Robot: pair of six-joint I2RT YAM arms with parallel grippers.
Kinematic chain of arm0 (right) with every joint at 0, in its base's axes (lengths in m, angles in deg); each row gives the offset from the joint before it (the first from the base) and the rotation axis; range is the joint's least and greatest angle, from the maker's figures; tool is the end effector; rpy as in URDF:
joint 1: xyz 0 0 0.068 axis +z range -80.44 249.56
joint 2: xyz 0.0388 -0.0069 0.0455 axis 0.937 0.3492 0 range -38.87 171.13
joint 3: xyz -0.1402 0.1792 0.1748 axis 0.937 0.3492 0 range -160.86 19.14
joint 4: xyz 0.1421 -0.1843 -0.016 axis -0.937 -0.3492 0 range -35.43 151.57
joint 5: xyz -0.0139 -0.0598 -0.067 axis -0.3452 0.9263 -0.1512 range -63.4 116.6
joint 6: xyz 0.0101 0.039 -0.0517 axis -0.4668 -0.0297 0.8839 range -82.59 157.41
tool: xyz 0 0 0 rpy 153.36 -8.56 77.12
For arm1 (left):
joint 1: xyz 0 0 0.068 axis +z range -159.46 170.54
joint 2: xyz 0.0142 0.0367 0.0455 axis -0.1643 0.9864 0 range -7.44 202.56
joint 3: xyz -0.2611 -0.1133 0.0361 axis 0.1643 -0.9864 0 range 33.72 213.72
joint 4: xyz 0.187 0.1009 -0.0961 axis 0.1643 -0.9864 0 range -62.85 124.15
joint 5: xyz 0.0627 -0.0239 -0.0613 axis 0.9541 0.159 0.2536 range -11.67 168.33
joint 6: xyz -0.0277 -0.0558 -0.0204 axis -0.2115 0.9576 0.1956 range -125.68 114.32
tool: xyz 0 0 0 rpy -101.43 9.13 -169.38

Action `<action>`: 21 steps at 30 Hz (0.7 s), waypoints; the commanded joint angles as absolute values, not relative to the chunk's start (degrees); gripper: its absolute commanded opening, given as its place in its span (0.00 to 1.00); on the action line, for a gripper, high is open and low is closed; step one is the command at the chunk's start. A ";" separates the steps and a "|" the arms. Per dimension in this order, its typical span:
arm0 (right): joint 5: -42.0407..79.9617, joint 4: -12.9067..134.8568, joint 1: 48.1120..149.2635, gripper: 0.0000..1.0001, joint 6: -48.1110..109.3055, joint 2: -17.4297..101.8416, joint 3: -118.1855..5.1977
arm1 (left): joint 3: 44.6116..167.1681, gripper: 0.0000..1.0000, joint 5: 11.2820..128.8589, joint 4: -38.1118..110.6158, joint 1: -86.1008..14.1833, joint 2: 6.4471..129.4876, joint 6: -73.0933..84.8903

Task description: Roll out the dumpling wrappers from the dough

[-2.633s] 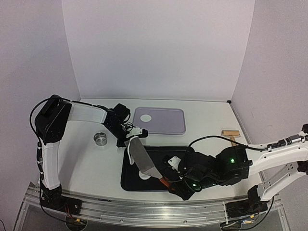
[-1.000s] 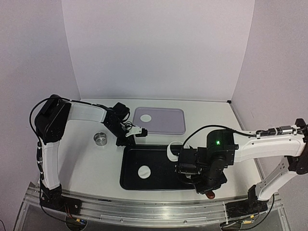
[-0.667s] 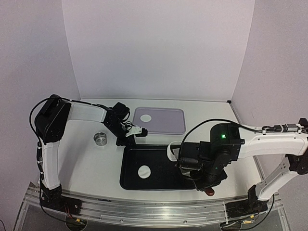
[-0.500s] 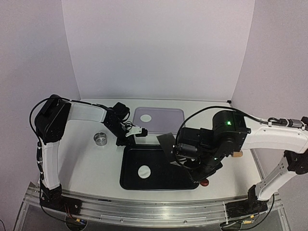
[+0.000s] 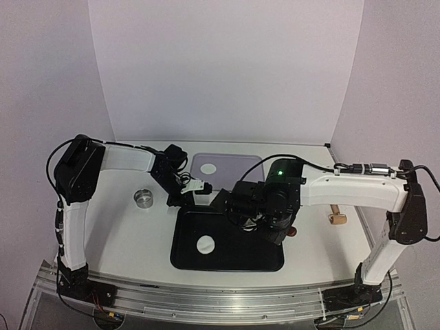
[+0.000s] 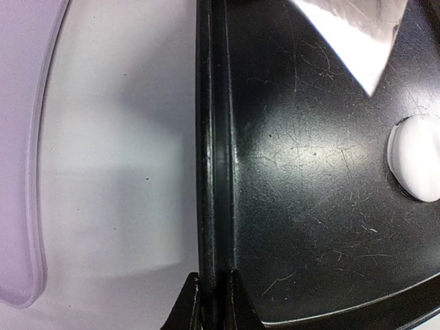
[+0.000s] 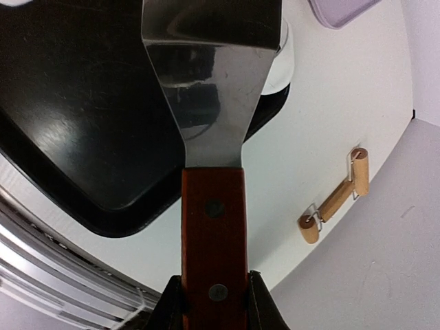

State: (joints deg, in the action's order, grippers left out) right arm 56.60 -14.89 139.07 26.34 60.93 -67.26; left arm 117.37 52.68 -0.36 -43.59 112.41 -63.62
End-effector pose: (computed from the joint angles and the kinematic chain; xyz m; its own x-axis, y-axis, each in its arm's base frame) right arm 0.1258 0.2630 0.2780 -0.4993 -0.8609 -0.0983 -0.7285 0.4785 -0.4903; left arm 0.3244 -0.2469 0.1630 0.1143 0.8454 -0.5217 0.9934 -0.0954 0.0631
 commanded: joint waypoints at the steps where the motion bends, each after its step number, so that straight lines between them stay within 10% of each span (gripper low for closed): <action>1: 62.05 -26.31 139.00 0.00 36.53 60.08 -65.09 | 122.21 0.00 54.49 -2.12 -43.14 115.37 -68.43; 21: 55.73 -15.71 138.52 0.00 48.85 66.90 -61.36 | 122.34 0.00 54.34 -2.26 -43.14 115.32 -67.18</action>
